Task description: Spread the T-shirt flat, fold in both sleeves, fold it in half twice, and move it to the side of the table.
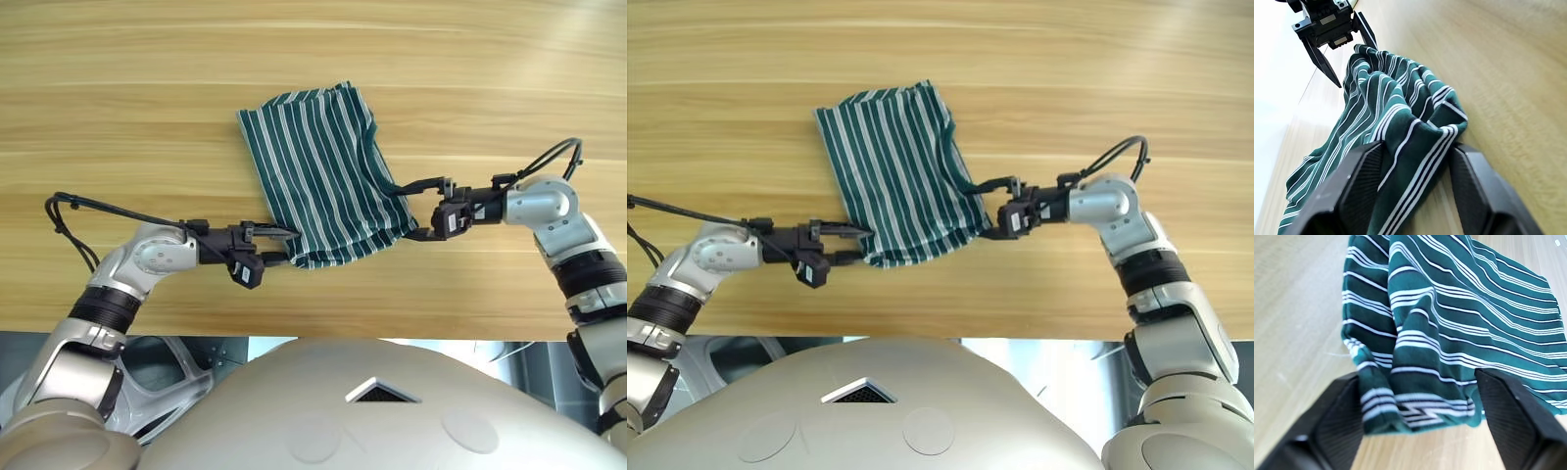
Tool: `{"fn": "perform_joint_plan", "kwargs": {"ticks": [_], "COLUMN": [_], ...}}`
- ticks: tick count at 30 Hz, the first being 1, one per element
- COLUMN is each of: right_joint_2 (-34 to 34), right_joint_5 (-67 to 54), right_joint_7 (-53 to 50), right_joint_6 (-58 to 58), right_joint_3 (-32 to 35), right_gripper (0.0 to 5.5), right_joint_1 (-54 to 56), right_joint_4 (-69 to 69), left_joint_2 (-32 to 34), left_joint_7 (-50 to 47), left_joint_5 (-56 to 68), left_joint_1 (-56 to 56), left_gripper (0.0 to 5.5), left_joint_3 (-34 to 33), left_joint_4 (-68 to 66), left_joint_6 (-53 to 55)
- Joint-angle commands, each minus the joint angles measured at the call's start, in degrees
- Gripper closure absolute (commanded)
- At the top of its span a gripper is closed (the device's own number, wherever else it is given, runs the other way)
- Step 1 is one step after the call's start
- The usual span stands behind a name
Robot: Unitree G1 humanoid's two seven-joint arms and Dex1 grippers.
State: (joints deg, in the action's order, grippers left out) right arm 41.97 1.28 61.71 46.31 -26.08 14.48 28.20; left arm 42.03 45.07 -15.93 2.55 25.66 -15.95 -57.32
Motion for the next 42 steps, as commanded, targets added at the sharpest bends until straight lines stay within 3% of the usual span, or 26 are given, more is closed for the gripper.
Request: {"fn": "perform_joint_plan", "kwargs": {"ticks": [1, 5, 15, 18, 28, 32, 42], "right_joint_2": [-0.9, -0.9, -0.1, 0.4, 3.0, 7.5, 17.8], "right_joint_5": [4.9, 4.7, 4.0, 3.5, -0.7, -5.8, -15.5], "right_joint_7": [1.9, 1.8, 1.3, 1.4, 2.8, 5.4, 7.6], "right_joint_6": [-1.7, -1.7, -1.8, -1.9, -2.2, -3.2, -1.7], "right_joint_3": [-3.6, -3.9, -3.2, -2.8, -0.6, 0.9, 5.7], "right_gripper": [2.76, 3.51, 5.37, 5.39, 5.39, 5.39, 5.39], "right_joint_1": [-2.8, -2.7, -2.6, -2.7, -5.3, -9.2, -23.3], "right_joint_4": [1.9, 1.9, 2.1, 1.5, -4.2, -13.2, -32.3], "left_joint_2": [0.6, 0.6, 0.4, 0.4, 1.4, 6.2, 12.8], "left_joint_7": [0.8, 0.5, -0.5, -0.7, 0.8, 4.7, 7.5], "left_joint_5": [-1.8, -1.5, -1.7, -1.8, 3.2, 14.9, 24.6], "left_joint_1": [-0.8, -0.6, 0.3, 0.6, 0.0, -2.3, -7.5], "left_gripper": [3.14, 3.38, 4.99, 5.32, 5.37, 5.38, 5.38], "left_joint_3": [2.1, 2.5, 3.1, 3.3, 4.4, 5.9, 2.5], "left_joint_4": [-0.6, -0.6, -1.5, -1.9, -0.3, 8.2, 14.3], "left_joint_6": [1.1, 1.0, 0.7, 0.8, 0.3, 1.0, 0.2]}}
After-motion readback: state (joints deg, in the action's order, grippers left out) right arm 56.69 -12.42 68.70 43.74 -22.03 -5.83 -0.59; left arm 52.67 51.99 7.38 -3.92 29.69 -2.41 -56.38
